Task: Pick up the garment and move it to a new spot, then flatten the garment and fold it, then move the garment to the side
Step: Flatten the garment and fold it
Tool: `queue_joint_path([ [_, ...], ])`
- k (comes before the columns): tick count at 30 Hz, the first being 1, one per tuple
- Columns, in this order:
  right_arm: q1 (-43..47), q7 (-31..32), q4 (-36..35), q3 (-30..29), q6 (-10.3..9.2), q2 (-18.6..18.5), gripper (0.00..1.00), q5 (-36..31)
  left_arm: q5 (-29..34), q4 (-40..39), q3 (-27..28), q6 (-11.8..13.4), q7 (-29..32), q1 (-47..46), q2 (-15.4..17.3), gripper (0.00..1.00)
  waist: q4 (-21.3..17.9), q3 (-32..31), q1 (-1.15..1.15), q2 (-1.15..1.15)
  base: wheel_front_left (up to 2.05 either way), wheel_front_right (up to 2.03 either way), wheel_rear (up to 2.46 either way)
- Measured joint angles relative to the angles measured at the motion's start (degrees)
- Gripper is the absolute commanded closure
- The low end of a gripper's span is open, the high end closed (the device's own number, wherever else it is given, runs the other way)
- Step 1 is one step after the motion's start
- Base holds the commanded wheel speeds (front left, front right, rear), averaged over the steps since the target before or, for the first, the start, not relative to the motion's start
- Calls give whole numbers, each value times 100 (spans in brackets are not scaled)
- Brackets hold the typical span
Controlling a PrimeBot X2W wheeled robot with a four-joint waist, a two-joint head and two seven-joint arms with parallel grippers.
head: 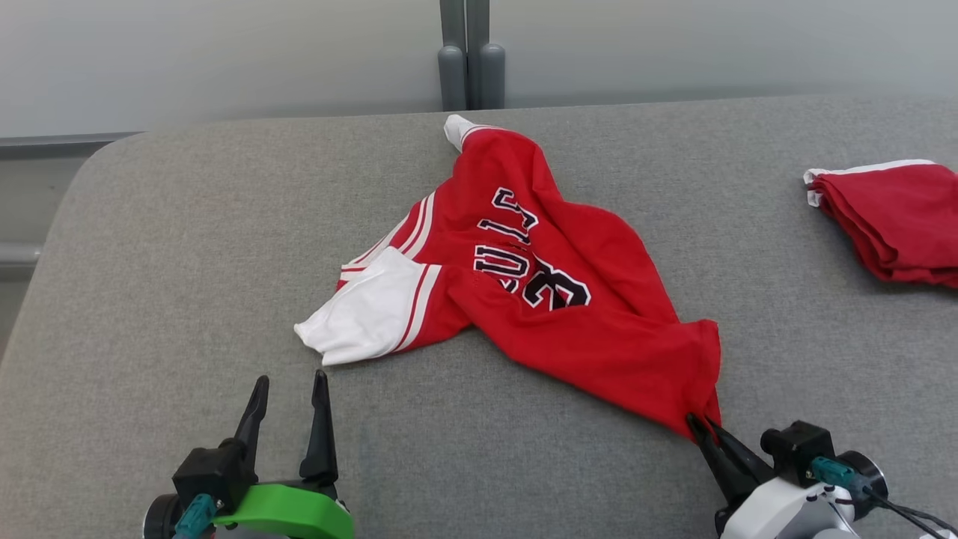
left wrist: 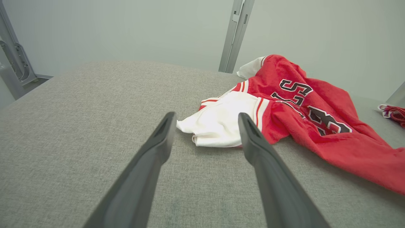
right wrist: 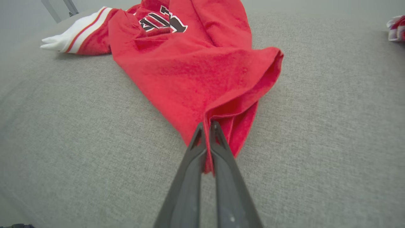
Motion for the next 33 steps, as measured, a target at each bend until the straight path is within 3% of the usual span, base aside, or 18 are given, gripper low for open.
queue_joint_path([
  [1,79,0,1,-65,0,33,53,-78,0,4,-2,-1,0,3,0,0,-22,-15,0,0,0,0,0],
  [2,147,0,4,-141,0,76,20,-114,0,7,-1,-1,0,8,-1,0,-36,-27,0,0,0,0,0],
  [3,236,0,2,-236,0,138,0,-122,0,9,0,-1,0,18,0,0,-52,-43,0,0,0,0,0],
  [10,548,1,-345,-636,0,249,0,142,-1,33,-7,-5,0,91,0,0,-106,-162,0,0,0,0,0],
  [15,499,12,-550,-967,-1,-49,0,360,-2,48,-68,-14,-1,105,-1,0,-43,-214,0,0,0,0,0],
  [22,-170,466,63,-1014,0,9,0,485,0,92,-130,-43,0,113,-1,0,150,-236,0,0,0,0,0],
  [32,-950,799,1338,-650,-1,137,0,1330,29,111,-118,-46,-1,111,3,0,493,-147,0,0,0,0,0],
  [33,-986,800,1380,-609,-1,140,25,1429,34,111,-114,-46,0,110,4,0,506,-134,0,0,0,0,0],
])
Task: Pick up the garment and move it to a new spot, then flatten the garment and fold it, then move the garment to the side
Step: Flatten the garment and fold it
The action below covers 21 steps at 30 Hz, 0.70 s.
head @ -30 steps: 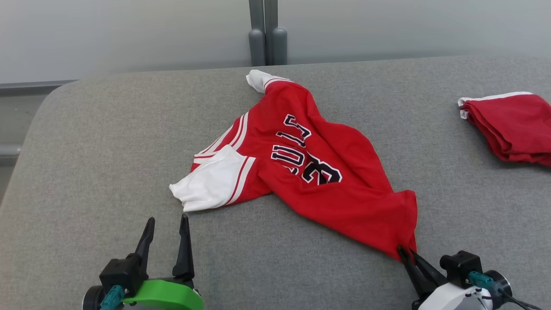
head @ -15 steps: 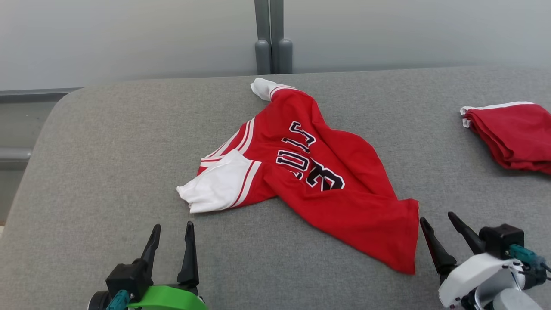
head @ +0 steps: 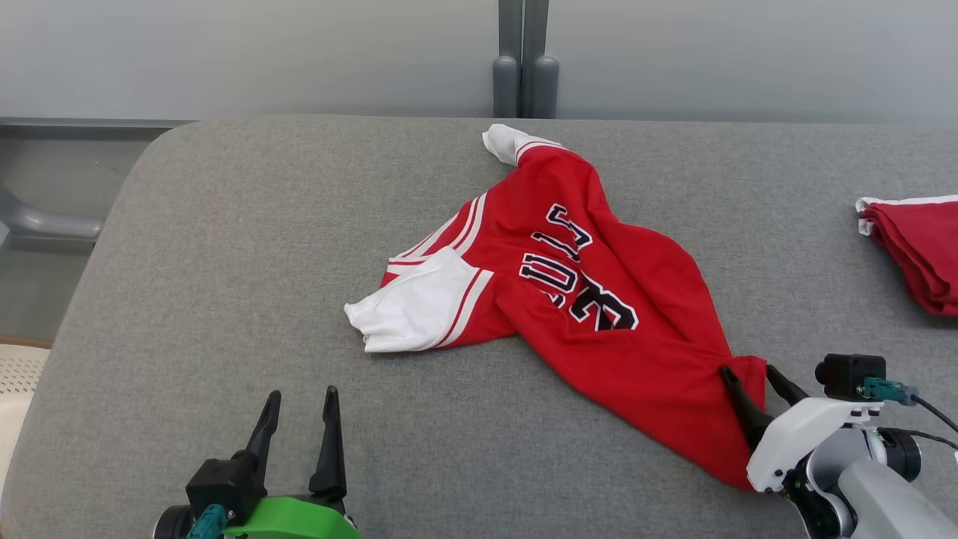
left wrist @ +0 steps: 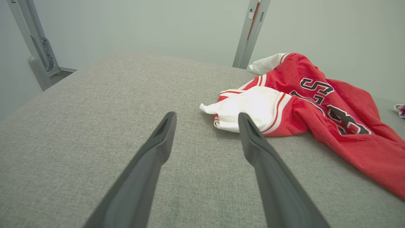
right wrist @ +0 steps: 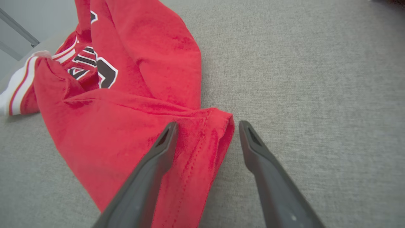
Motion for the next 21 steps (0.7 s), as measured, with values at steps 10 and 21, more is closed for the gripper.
queue_joint_path([
  [10,-248,-508,-325,798,0,-287,100,501,2,-22,45,24,0,-4,0,0,-86,15,0,0,0,0,0],
  [21,371,-603,-2360,2598,0,-1087,100,666,-2,-59,83,34,0,24,0,0,-421,-66,0,0,0,0,0],
])
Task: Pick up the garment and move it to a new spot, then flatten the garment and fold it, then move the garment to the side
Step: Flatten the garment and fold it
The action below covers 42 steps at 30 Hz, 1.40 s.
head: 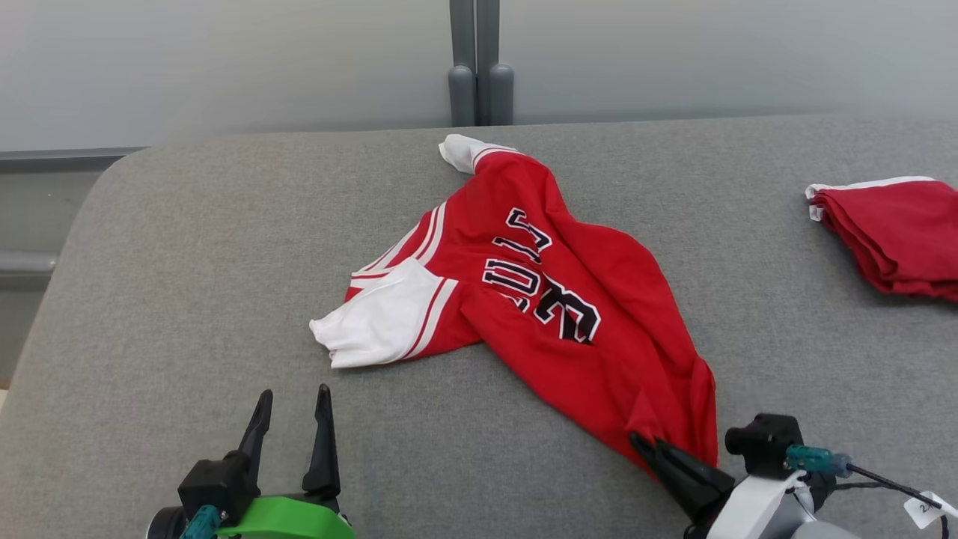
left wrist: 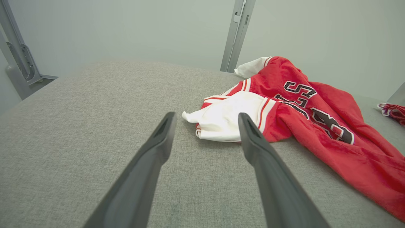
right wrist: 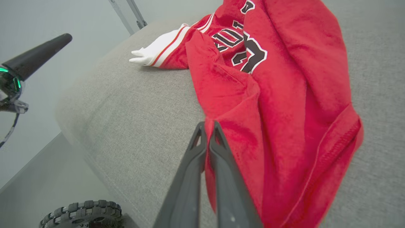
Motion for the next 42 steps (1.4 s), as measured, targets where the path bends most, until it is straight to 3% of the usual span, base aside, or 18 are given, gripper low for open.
queue_joint_path([
  [6,38,98,-203,495,0,-261,100,-162,-8,-19,3,9,0,0,0,0,-158,33,0,0,0,0,0],
  [7,33,100,-189,583,0,-271,56,-231,-8,-18,-1,9,-1,-1,-1,0,-175,43,0,0,0,0,0],
  [8,26,115,-186,681,0,-279,0,-287,-9,-16,-2,9,0,-1,-1,0,-185,53,0,0,0,0,0],
  [14,-103,113,-558,1262,1,-333,0,2,-24,-7,-14,8,0,-6,-1,0,-152,67,0,0,0,0,0],
  [17,-247,-45,-681,989,1,-446,0,196,-25,-2,-11,9,0,-7,-1,0,-113,60,0,0,0,0,0],
  [20,-365,-132,-533,330,1,-519,0,237,-25,1,-14,9,-1,-7,-1,0,-66,50,0,0,0,0,0],
  [24,-426,-163,143,-407,0,-427,0,-42,-32,3,-36,8,0,-16,-2,0,43,54,0,0,0,0,0],
  [29,-716,29,1259,-984,0,13,0,-356,-44,7,-74,8,0,-59,-3,0,243,103,0,0,0,0,0],
  [35,-1073,334,2347,-1202,1,445,0,-538,-105,9,-138,20,-1,-126,-3,0,547,200,0,0,0,0,0],
  [41,-1248,563,3117,-1268,1,587,0,-413,-145,13,-174,65,-1,-143,-3,0,890,283,0,0,0,0,0],
  [42,-1297,597,3211,-1224,0,572,45,-369,-170,15,-178,66,0,-143,-3,0,1004,299,0,0,0,0,0],
])
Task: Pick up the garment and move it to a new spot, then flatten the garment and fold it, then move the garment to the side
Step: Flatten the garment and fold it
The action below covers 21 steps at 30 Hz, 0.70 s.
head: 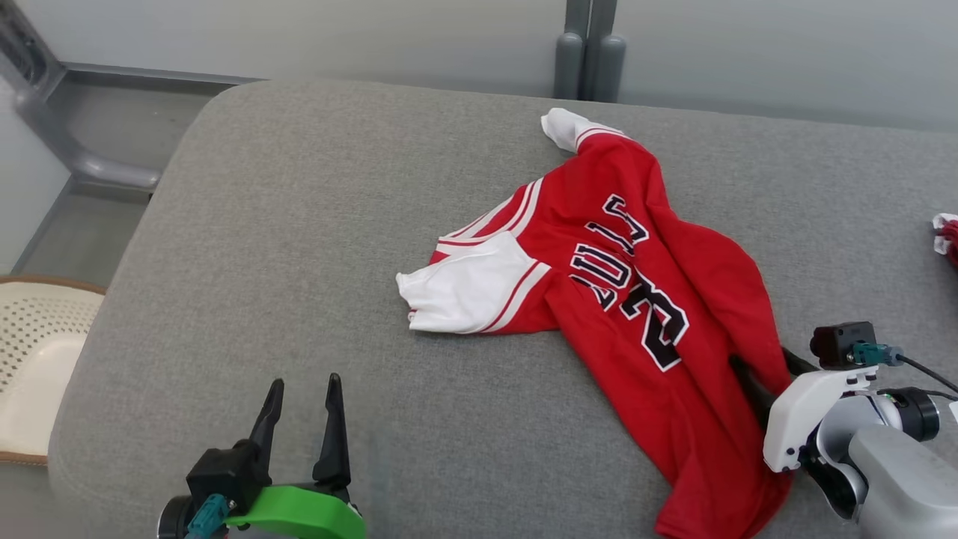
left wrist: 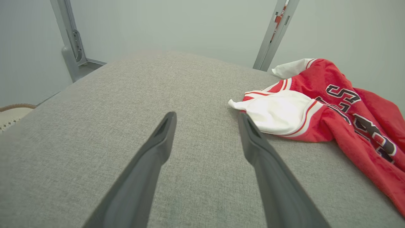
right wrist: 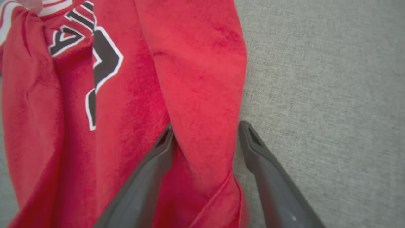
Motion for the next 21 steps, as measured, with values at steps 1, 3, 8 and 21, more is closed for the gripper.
queue_joint_path([
  [1,-27,7,26,5,0,-21,68,29,-5,0,-13,0,-1,0,0,0,42,5,0,0,0,0,0],
  [3,-109,5,75,18,1,-86,100,66,-8,-9,-25,7,0,1,0,0,141,14,0,0,0,0,0],
  [8,-584,-29,371,-46,1,-405,100,-88,-14,-33,-48,21,0,6,0,0,298,40,0,0,0,0,0],
  [21,-2505,-155,2183,-288,2,-599,100,-1361,-68,-2,-225,2,0,-108,0,0,654,290,0,0,0,0,0],
])
